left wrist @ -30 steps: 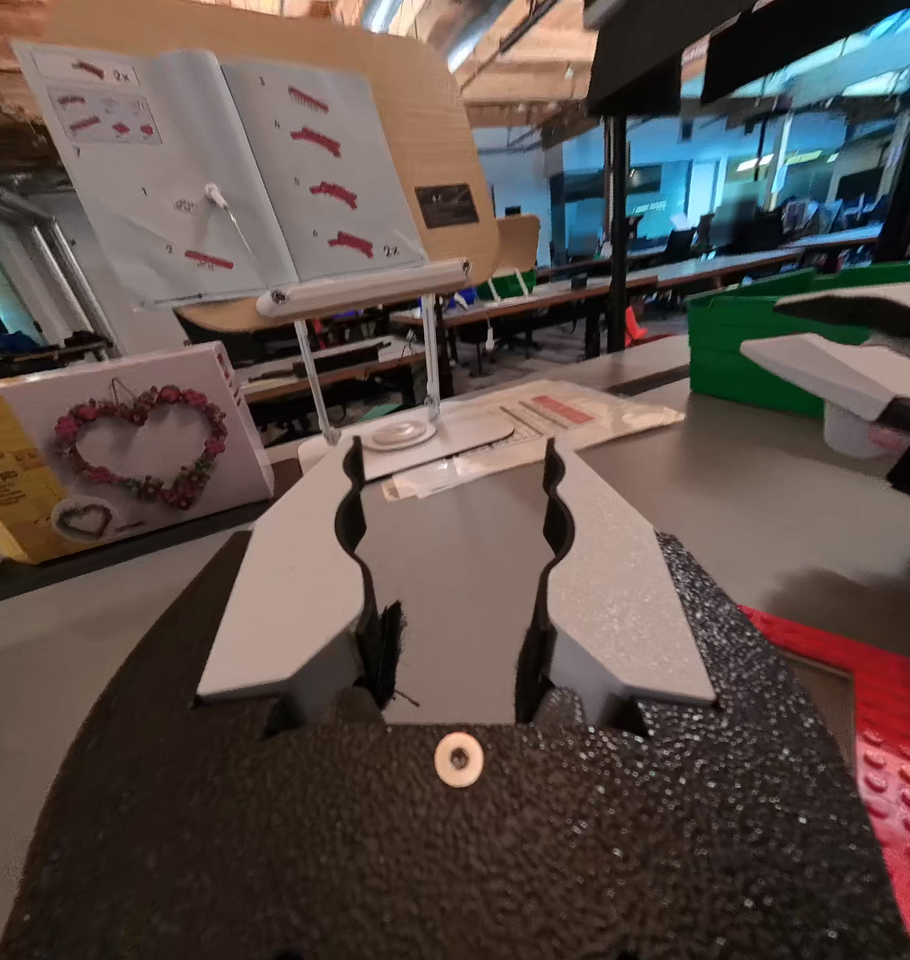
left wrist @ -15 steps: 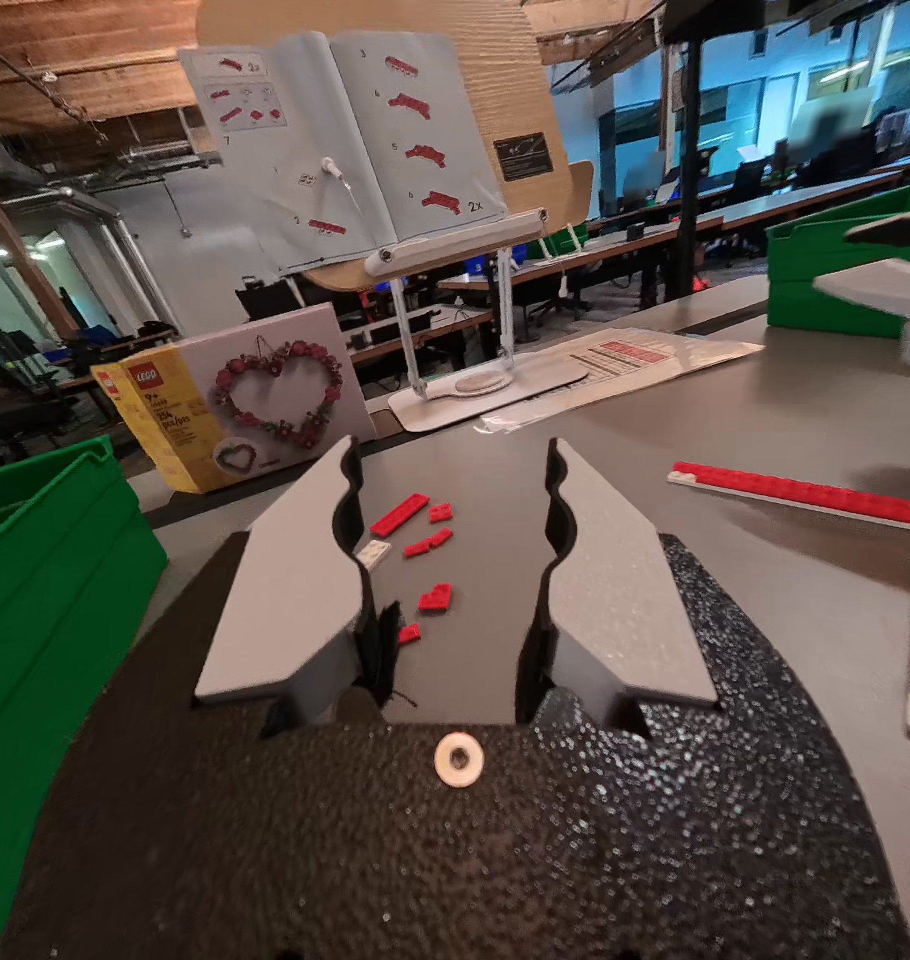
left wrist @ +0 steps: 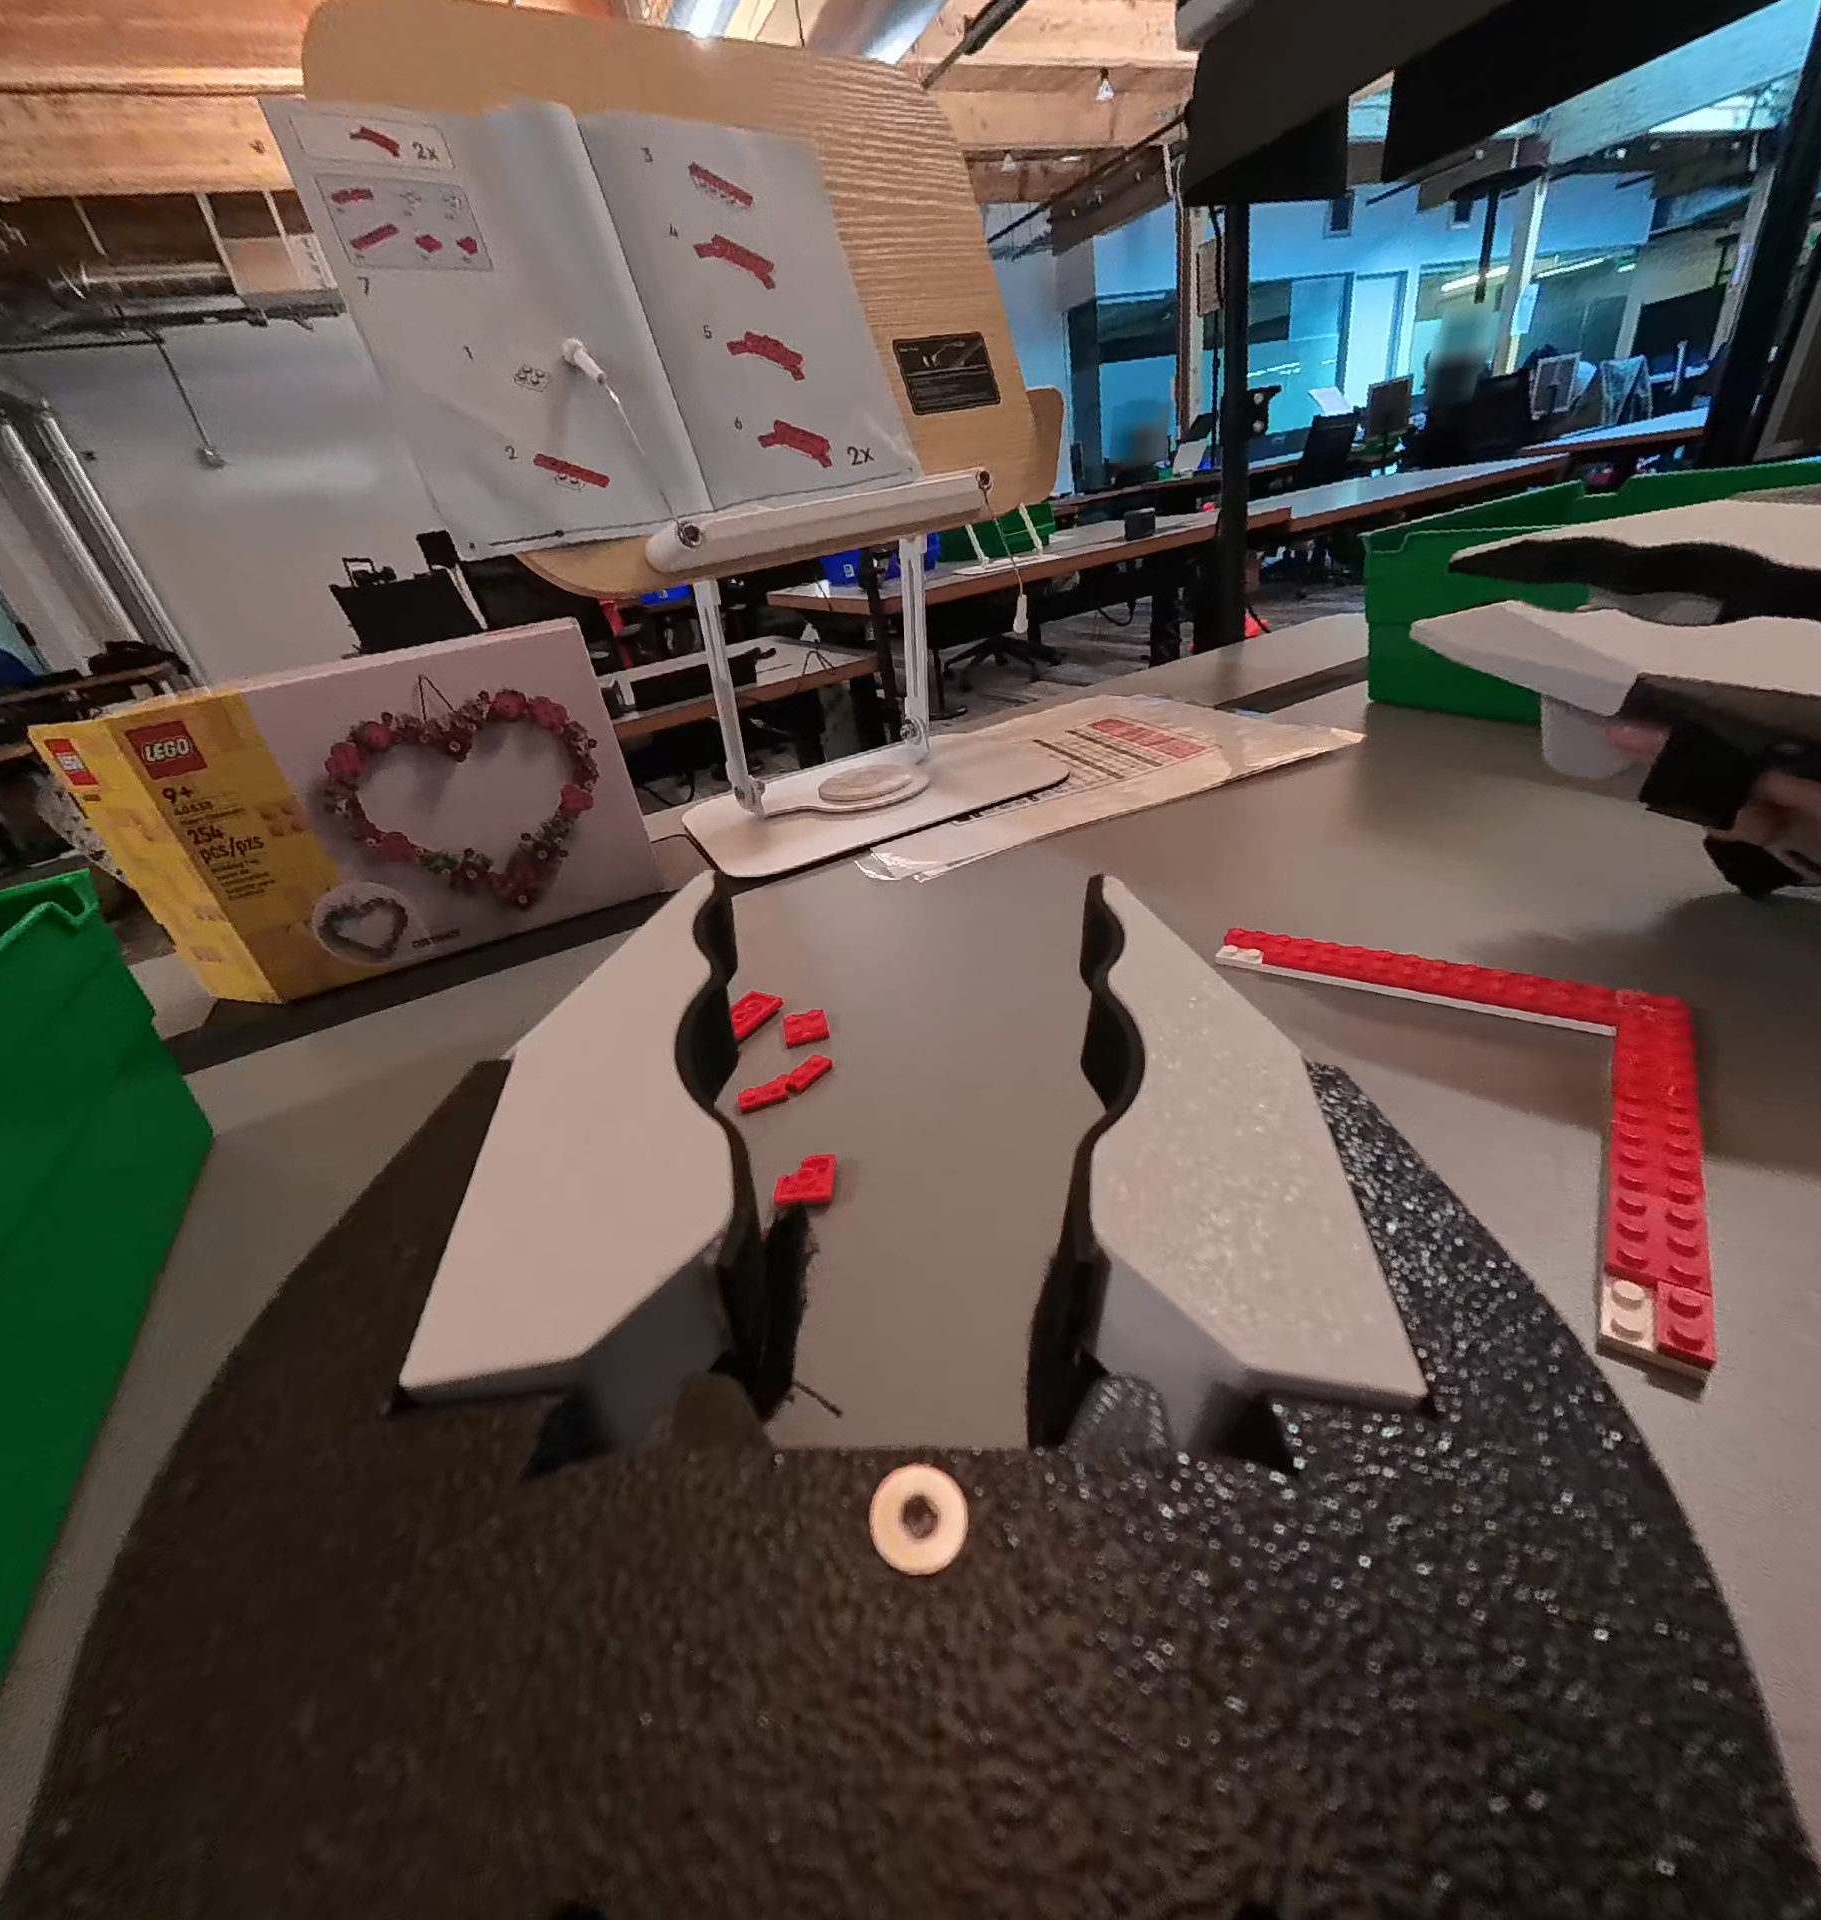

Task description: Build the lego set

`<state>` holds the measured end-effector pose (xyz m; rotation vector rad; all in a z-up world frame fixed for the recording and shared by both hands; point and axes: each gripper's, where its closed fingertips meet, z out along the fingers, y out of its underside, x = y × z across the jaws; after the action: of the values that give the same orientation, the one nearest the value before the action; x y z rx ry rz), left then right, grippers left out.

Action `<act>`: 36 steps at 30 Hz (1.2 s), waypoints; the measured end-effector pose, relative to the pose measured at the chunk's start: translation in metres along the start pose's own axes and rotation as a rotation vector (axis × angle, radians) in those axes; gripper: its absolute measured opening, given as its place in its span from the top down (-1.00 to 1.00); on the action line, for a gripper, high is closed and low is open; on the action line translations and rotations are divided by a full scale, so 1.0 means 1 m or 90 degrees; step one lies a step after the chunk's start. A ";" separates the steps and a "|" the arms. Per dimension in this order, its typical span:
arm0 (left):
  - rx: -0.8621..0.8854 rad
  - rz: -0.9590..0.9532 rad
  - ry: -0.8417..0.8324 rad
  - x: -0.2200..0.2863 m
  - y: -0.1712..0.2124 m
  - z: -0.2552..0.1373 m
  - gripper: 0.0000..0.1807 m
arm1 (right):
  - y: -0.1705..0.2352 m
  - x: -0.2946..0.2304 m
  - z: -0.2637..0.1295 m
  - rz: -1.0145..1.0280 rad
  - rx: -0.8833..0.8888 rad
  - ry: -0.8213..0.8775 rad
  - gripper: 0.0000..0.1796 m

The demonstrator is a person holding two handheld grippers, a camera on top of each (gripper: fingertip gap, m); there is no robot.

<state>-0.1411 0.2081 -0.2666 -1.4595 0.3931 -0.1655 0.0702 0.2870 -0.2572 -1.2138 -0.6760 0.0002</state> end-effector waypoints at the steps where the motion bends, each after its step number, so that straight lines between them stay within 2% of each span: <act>1: 0.002 0.002 0.000 0.000 -0.001 0.000 0.28 | 0.000 -0.001 0.001 -0.006 0.000 -0.001 0.72; 13: 0.003 0.002 -0.037 -0.020 -0.003 -0.003 0.30 | 0.005 0.003 0.022 0.001 0.011 -0.009 0.72; 18: -0.011 0.017 -0.125 -0.051 -0.001 -0.013 0.36 | 0.003 -0.003 0.025 -0.002 0.021 -0.030 0.73; 22: -0.020 -0.022 -0.151 -0.070 0.004 -0.018 0.37 | 0.002 -0.004 0.025 -0.001 0.026 -0.036 0.74; 25: -0.036 -0.008 -0.171 -0.082 0.007 -0.021 0.39 | 0.002 -0.005 0.025 0.001 0.027 -0.038 0.74; 28: -0.094 -0.017 -0.153 -0.085 0.021 -0.019 0.49 | 0.002 -0.003 0.026 0.006 0.026 -0.035 0.74; 30: -0.194 -0.013 -0.122 -0.084 0.044 -0.016 0.54 | 0.003 -0.001 0.026 0.011 0.026 -0.030 0.75; 32: -0.285 0.013 -0.099 -0.084 0.065 -0.014 0.69 | 0.003 0.000 0.027 0.017 0.025 -0.027 0.75; 34: -0.331 0.013 -0.104 -0.089 0.074 -0.011 0.69 | 0.004 0.001 0.027 0.020 0.024 -0.024 0.75; 36: -0.371 -0.016 -0.090 -0.091 0.082 -0.008 0.60 | 0.004 0.002 0.027 0.021 0.023 -0.022 0.75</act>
<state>-0.2381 0.2414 -0.3335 -2.0374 0.3196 0.0403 0.0601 0.3123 -0.2549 -1.1923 -0.6836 0.0605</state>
